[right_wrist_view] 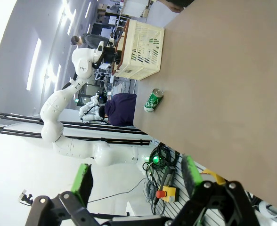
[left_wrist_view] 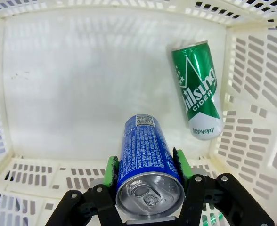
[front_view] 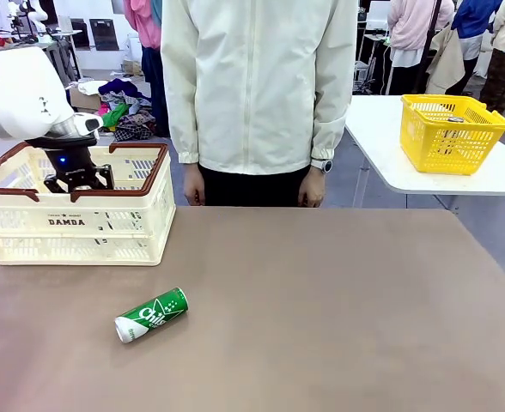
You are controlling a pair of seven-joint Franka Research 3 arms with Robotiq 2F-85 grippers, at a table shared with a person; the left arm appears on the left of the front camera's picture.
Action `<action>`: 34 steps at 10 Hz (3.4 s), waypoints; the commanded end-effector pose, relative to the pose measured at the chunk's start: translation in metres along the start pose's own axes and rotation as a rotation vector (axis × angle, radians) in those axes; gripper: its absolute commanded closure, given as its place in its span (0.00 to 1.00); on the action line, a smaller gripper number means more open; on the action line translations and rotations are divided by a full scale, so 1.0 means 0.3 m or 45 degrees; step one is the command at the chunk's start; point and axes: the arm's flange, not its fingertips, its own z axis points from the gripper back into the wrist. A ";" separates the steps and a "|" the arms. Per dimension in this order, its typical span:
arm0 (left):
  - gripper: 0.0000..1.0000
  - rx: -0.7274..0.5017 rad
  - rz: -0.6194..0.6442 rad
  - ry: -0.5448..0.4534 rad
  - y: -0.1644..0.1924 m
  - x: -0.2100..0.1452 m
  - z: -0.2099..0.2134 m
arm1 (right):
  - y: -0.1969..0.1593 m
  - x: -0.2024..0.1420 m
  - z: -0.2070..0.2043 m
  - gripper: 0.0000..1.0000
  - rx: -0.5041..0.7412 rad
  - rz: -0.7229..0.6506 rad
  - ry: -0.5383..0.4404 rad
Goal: Place the drinks into the Shopping basket.
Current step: Pick up one drink and place it into the Shopping basket.
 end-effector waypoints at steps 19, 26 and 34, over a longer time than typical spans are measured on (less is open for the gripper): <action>0.00 -1.181 0.068 0.090 0.303 -0.661 0.798 | 0.020 0.011 0.001 0.00 0.015 -0.004 -0.015; 0.00 -1.705 0.035 0.324 0.538 -0.797 0.464 | 0.020 0.011 0.001 0.00 0.015 -0.004 -0.015; 0.00 -1.705 0.035 0.324 0.538 -0.797 0.464 | 0.020 0.011 0.001 0.00 0.015 -0.004 -0.015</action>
